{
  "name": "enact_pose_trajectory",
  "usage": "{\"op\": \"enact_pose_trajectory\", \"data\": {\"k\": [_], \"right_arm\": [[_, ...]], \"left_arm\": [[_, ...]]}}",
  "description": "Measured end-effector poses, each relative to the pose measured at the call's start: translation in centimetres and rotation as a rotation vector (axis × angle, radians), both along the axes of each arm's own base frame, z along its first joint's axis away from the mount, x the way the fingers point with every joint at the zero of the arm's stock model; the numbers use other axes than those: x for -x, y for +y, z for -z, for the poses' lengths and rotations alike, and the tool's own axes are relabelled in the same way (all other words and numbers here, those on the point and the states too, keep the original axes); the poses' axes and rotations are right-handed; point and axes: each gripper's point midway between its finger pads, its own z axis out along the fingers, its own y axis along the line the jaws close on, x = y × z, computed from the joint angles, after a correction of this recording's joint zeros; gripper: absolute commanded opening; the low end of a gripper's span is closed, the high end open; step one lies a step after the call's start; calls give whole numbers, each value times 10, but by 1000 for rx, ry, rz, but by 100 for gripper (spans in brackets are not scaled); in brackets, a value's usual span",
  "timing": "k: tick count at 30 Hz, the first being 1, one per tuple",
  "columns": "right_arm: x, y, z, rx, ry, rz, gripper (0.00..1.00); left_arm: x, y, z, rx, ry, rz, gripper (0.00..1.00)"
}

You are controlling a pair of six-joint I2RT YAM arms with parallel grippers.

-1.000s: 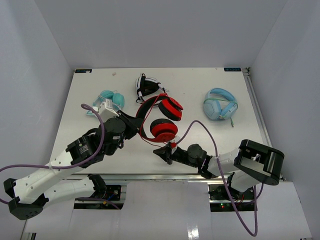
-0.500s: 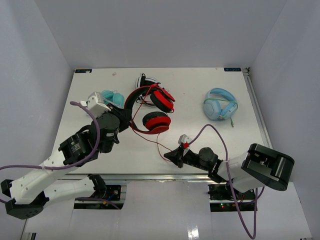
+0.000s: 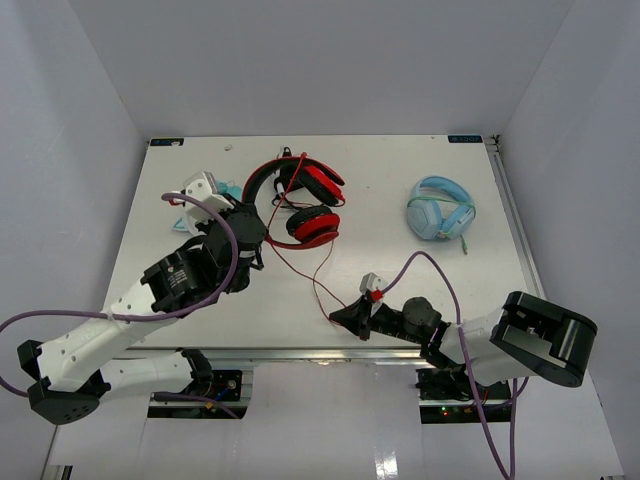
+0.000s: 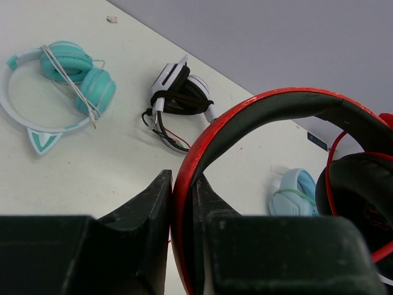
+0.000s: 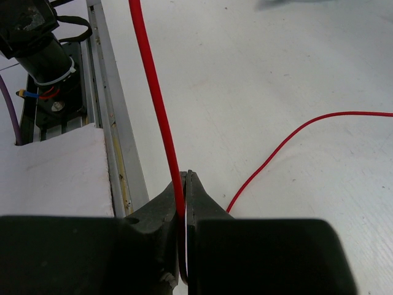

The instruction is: Wrap the headphones

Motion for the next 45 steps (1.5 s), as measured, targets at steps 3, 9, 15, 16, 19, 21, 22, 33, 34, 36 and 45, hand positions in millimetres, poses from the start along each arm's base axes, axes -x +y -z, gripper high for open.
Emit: {"op": "enact_pose_trajectory", "data": {"k": [3,9,15,16,19,21,22,33,34,36,45], "right_arm": [[2,-1,2,6,2,-4,8],[3,-1,2,6,-1,-15,8],[2,-1,6,15,2,-8,8],[1,-2,8,21,5,-3,8],[-1,-2,13,36,13,10,8],[-3,-3,15,43,17,21,8],[-6,-4,15,43,17,32,8],[-62,-20,-75,-156,-97,234,8],[-67,-22,-85,-166,-108,253,8],[-75,-29,-103,-176,-127,298,8],[-100,-69,-179,-177,-192,479,8]], "left_arm": [[-1,6,-6,-18,-15,-27,0],[-1,16,-16,-28,-41,-66,0],[5,20,-22,4,-49,-41,0],[7,19,-24,19,-50,-23,0],[15,17,-29,63,-51,42,0],[21,16,-33,84,-52,95,0],[25,13,-34,75,-48,140,0],[70,-19,-20,-189,49,609,0],[72,-20,-17,-212,58,635,0],[77,-21,-9,-259,78,678,0],[82,-32,19,-444,177,800,0]]}}
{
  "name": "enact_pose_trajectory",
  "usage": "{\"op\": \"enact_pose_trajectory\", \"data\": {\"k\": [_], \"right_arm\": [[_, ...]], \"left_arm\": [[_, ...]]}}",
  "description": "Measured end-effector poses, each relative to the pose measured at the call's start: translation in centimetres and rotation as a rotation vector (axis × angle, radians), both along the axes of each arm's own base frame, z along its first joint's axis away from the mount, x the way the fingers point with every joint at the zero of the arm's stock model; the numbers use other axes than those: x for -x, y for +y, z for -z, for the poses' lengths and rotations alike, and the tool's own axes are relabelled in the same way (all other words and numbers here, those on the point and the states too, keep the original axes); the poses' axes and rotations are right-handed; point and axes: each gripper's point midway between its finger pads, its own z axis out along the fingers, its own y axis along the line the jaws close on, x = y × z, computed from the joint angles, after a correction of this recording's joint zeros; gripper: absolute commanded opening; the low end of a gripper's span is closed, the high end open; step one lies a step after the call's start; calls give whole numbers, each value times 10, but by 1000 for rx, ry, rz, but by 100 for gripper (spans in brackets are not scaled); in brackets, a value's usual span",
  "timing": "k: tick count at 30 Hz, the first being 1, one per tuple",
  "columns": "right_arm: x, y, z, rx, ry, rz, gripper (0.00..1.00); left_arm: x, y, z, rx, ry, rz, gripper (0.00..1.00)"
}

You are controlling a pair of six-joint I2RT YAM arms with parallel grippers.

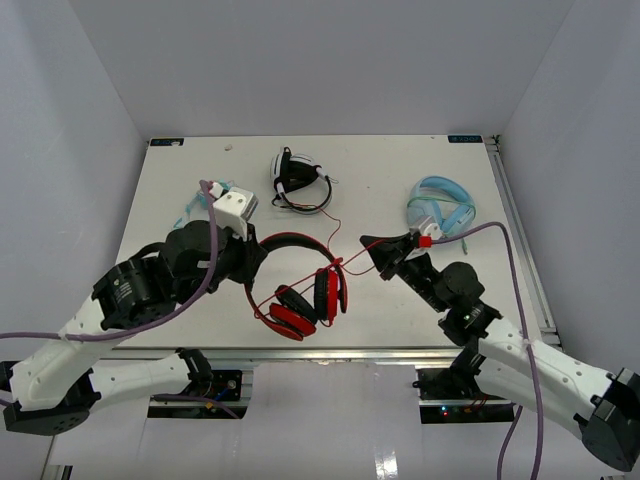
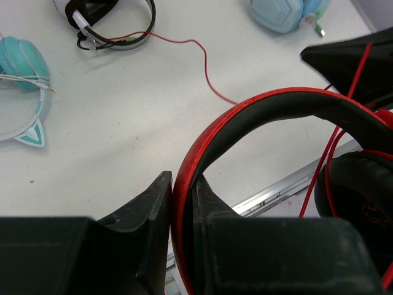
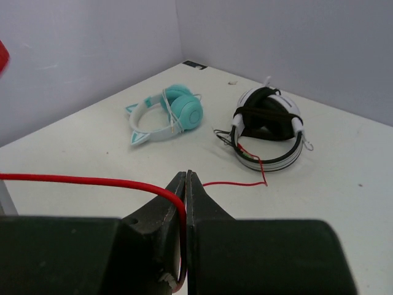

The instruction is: Wrap the headphones

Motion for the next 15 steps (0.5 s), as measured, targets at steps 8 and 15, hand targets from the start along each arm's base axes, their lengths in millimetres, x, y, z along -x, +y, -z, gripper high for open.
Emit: {"op": "enact_pose_trajectory", "data": {"k": [8,15], "right_arm": [[3,-9,-5,102,68,17,8],[15,4,-21,164,122,-83,8]], "left_arm": [[-12,-12,13,-121,-10,35,0],[-42,-15,40,-255,-29,-75,0]]}}
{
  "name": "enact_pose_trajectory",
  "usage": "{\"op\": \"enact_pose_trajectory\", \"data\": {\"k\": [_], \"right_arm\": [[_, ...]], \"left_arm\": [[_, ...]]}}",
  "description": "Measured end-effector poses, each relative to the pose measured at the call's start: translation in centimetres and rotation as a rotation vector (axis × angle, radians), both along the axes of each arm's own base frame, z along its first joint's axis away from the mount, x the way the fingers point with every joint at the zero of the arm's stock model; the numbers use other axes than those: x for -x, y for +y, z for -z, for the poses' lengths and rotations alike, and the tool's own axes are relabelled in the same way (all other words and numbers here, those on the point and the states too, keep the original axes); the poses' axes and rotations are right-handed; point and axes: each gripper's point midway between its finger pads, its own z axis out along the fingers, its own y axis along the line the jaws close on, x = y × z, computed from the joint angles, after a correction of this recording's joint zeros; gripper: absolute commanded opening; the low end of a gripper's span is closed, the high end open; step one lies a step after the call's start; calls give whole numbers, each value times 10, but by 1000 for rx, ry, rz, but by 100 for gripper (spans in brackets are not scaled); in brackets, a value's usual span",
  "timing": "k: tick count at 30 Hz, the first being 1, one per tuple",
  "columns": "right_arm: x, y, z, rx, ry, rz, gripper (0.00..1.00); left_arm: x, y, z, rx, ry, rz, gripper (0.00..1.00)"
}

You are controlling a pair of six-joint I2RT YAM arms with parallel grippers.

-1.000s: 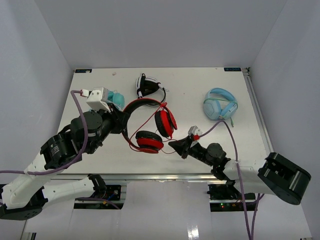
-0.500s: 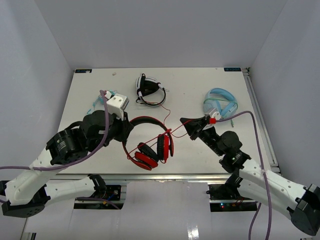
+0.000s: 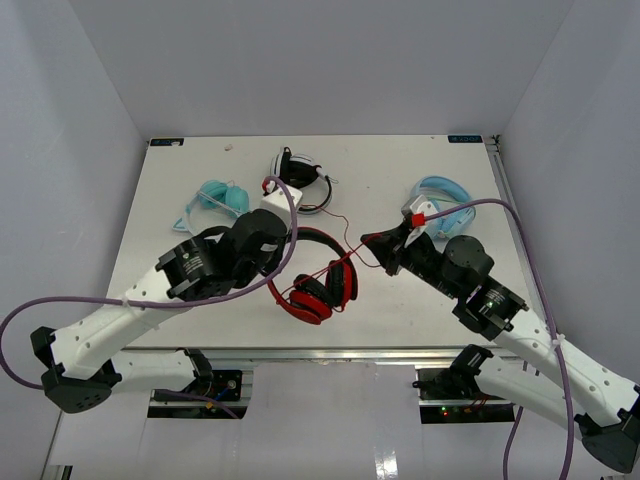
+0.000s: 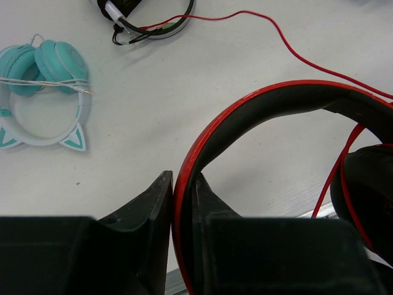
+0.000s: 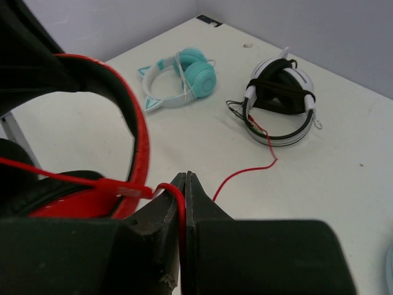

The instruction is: Wrap the headphones

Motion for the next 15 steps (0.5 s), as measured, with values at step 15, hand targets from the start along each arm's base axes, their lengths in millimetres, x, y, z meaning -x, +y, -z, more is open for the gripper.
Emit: {"op": "enact_pose_trajectory", "data": {"k": [15], "right_arm": [[8,28,23,106,155,-142,8]], "left_arm": [[-31,-4,32,-61,-61,-167,0]]}}
